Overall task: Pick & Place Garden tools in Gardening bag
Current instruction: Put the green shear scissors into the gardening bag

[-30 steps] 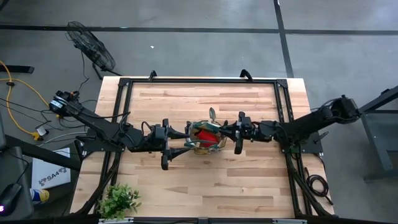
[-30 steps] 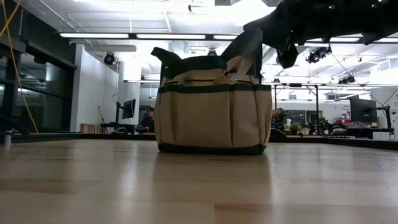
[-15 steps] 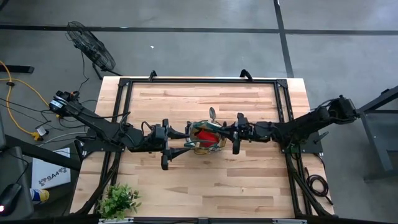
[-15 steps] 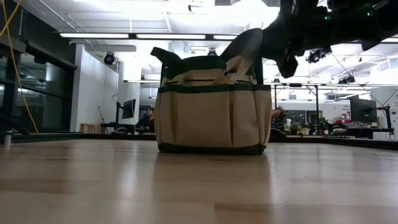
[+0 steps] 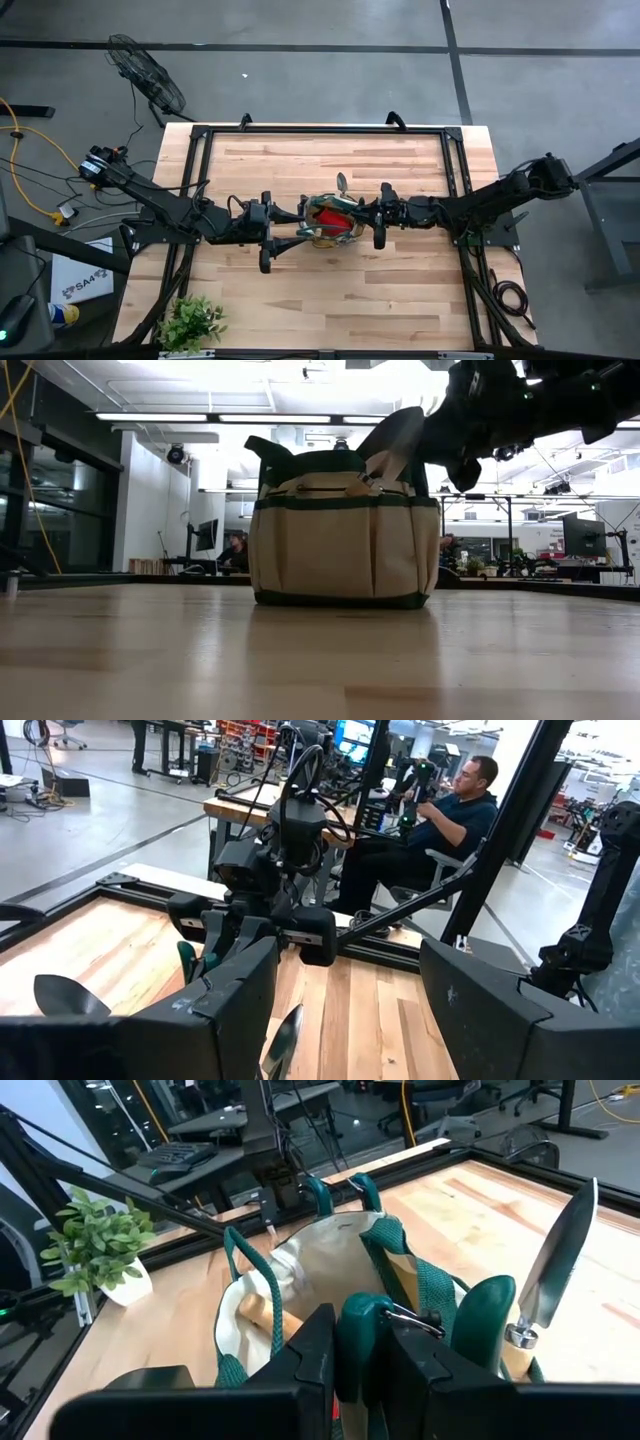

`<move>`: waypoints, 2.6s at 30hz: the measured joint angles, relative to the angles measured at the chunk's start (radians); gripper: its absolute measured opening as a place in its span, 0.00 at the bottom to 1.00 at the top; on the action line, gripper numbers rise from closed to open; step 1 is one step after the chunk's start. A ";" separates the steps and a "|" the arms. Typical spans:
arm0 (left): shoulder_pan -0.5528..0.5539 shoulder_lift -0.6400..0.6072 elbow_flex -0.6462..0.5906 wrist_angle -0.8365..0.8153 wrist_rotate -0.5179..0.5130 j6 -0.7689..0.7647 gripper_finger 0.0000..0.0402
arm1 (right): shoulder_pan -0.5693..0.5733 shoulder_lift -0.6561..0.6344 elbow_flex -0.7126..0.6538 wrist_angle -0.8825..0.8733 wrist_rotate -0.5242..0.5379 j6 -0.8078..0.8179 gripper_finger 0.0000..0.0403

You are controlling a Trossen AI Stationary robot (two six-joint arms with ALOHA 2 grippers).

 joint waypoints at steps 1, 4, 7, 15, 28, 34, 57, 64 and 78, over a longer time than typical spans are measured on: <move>0.000 0.000 0.000 0.000 0.000 0.000 0.60 | 0.000 0.000 0.000 -0.003 0.000 0.000 0.10; 0.000 0.000 0.000 0.000 0.000 0.000 0.60 | -0.005 0.000 0.000 -0.004 -0.001 0.000 0.10; 0.000 0.000 0.000 0.000 0.000 0.000 0.60 | -0.007 0.000 0.000 0.000 0.002 0.000 0.10; 0.000 0.000 0.000 0.000 -0.001 0.000 0.60 | -0.006 0.000 0.000 0.003 -0.007 0.001 0.19; 0.000 0.000 0.000 0.000 -0.001 0.000 0.60 | -0.006 -0.052 0.000 -0.041 -0.048 0.093 0.19; 0.000 0.000 0.000 -0.004 -0.001 0.000 0.60 | -0.006 -0.104 0.000 -0.159 -0.100 0.168 0.22; 0.000 -0.070 0.000 -0.082 -0.100 0.031 0.60 | -0.011 -0.325 0.000 -0.319 -0.071 0.195 0.62; 0.000 -0.070 -0.001 -0.106 -0.112 0.031 0.60 | -0.011 -0.265 0.000 -0.359 -0.035 0.217 0.62; 0.000 -0.069 -0.001 -0.117 -0.112 0.031 0.60 | -0.011 -0.228 0.000 -0.401 -0.016 0.240 0.62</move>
